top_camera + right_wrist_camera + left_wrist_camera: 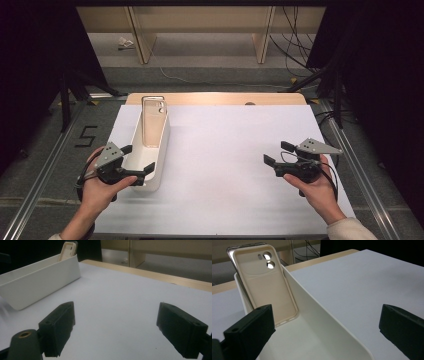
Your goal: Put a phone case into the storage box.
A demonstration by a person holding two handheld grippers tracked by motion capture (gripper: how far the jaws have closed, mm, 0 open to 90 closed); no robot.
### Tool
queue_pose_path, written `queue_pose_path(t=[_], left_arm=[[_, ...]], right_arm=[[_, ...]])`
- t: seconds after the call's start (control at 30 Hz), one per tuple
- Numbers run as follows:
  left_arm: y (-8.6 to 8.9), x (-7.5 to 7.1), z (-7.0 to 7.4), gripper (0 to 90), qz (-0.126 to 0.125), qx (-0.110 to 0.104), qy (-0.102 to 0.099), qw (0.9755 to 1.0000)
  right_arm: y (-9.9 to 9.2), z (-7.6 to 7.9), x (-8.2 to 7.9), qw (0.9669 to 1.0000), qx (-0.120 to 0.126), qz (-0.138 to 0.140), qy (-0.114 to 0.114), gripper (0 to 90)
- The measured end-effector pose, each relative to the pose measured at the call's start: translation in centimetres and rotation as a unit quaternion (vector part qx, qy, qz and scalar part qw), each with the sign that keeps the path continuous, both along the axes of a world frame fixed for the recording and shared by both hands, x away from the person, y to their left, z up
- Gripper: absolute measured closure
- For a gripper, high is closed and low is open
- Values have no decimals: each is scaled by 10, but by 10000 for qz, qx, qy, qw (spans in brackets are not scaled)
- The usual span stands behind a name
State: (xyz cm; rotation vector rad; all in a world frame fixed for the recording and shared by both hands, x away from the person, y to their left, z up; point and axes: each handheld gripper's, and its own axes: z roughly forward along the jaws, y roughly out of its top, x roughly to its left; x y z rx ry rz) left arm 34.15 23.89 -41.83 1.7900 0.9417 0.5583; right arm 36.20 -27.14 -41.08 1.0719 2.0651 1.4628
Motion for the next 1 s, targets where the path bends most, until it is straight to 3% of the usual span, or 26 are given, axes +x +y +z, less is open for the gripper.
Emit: queue_pose_path(t=[0.37, 1.0], left_arm=[[-5, -4, -4, 0, -72, 115, -35, 9999], [-11, -5, -5, 0, -133, 134, -39, 9998]], right_arm=[[1, -1, -1, 10000, -45, 69, -6, 161], [2, -2, 0, 10000, -21, 78, 31, 161]])
